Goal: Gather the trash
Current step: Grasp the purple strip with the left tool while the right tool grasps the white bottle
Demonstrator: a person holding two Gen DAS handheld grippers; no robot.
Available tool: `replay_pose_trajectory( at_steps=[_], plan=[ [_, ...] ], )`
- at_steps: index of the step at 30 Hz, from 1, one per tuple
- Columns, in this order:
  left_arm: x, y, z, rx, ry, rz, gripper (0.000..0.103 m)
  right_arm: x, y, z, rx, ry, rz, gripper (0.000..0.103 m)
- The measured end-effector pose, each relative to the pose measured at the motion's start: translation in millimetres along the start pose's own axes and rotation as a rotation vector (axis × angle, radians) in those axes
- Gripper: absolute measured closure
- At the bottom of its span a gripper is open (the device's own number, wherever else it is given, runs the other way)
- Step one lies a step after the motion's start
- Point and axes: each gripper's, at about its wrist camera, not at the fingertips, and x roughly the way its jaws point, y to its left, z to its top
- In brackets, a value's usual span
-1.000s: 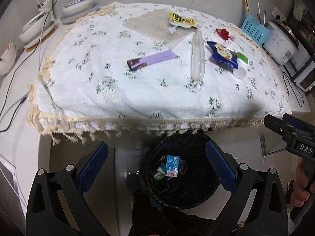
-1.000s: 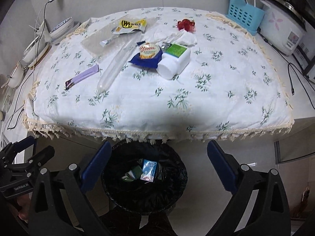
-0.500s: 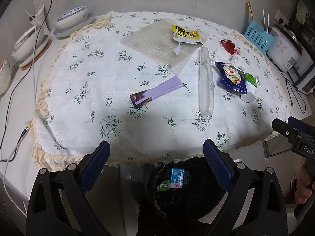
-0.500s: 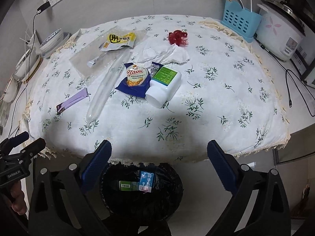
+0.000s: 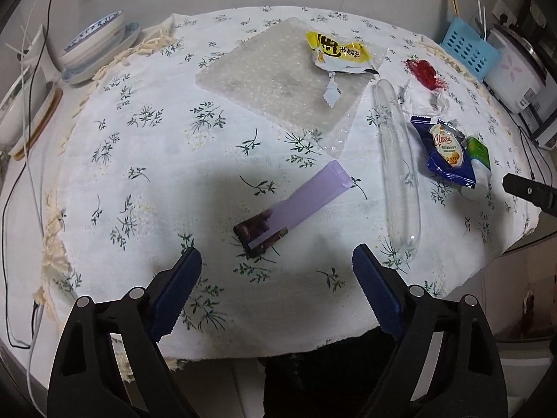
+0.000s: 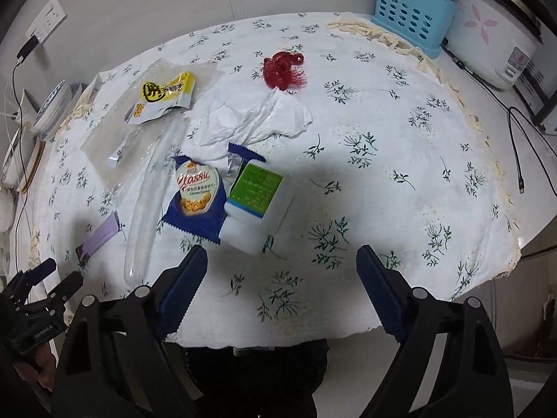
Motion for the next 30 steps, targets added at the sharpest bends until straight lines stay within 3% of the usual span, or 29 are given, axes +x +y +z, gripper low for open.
replay_pose_trajectory(
  at_steps=[12, 24, 30],
  plan=[
    [29, 2, 27, 0.079, 0.041, -0.025, 0.025, 33, -9, 41, 0.165, 0.096, -0.004, 0.033],
    [42, 1, 35, 0.099, 0.069, -0.024, 0.042, 50, -11, 52, 0.259, 0.156, 0.050, 0.043],
    [42, -1, 39, 0.110, 0.075, -0.010, 0.056, 54, -5, 56, 0.281, 0.179, 0.057, 0.047]
  ],
)
